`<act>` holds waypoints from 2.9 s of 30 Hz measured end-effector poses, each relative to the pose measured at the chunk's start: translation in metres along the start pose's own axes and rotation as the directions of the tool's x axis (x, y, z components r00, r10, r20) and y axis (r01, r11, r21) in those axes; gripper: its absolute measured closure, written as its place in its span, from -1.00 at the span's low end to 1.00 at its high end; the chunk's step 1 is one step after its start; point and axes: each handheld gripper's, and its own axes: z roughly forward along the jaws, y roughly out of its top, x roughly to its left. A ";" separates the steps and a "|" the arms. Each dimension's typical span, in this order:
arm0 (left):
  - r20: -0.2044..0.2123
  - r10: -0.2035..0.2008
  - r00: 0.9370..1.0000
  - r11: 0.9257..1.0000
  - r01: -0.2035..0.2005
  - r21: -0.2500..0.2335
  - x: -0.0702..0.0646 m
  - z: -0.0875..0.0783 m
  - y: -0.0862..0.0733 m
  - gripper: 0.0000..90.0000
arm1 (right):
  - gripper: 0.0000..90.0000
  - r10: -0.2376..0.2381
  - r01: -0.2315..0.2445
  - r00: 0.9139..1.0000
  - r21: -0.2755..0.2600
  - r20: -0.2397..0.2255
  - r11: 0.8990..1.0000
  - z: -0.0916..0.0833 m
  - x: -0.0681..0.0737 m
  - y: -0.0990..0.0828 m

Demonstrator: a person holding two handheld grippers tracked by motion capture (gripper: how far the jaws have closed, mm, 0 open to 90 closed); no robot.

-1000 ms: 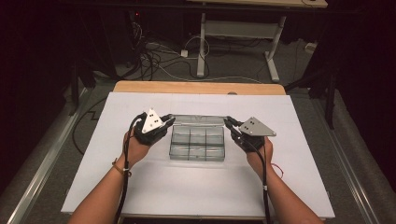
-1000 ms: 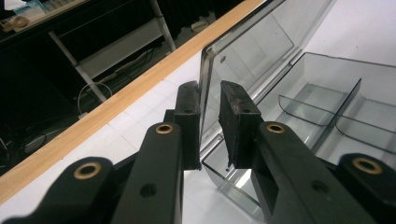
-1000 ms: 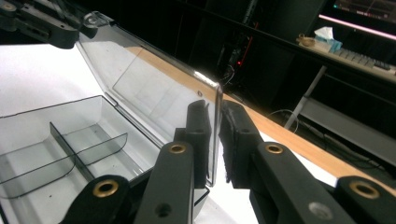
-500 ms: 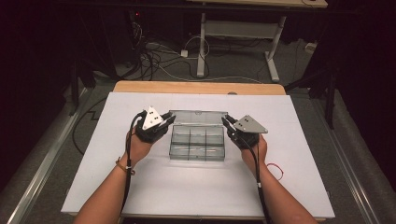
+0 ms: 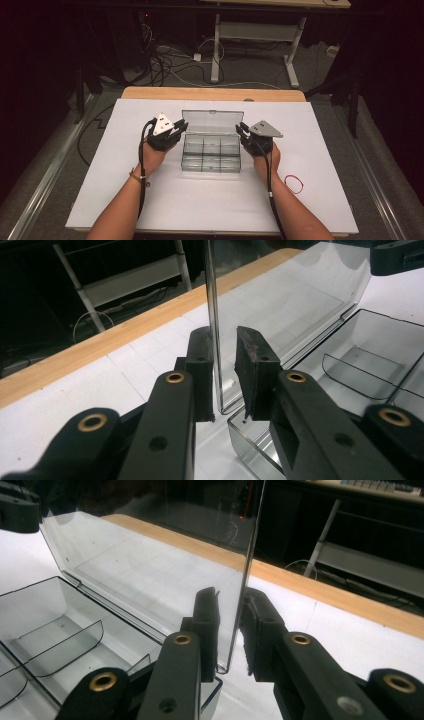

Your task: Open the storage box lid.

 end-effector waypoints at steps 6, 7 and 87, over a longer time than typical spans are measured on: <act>-0.008 -0.008 1.000 1.000 0.008 0.015 0.000 0.005 -0.004 0.68 | 0.73 0.008 -0.008 1.000 0.016 0.008 1.000 0.004 0.000 -0.002; -0.009 -0.010 1.000 1.000 0.010 0.017 0.000 0.005 -0.005 0.68 | 0.73 0.007 -0.007 1.000 0.020 0.010 1.000 0.005 0.000 -0.002; -0.052 -0.040 0.998 0.994 0.045 0.101 0.002 0.022 -0.020 0.62 | 0.56 0.062 -0.065 0.998 0.106 0.034 0.992 0.027 0.004 -0.012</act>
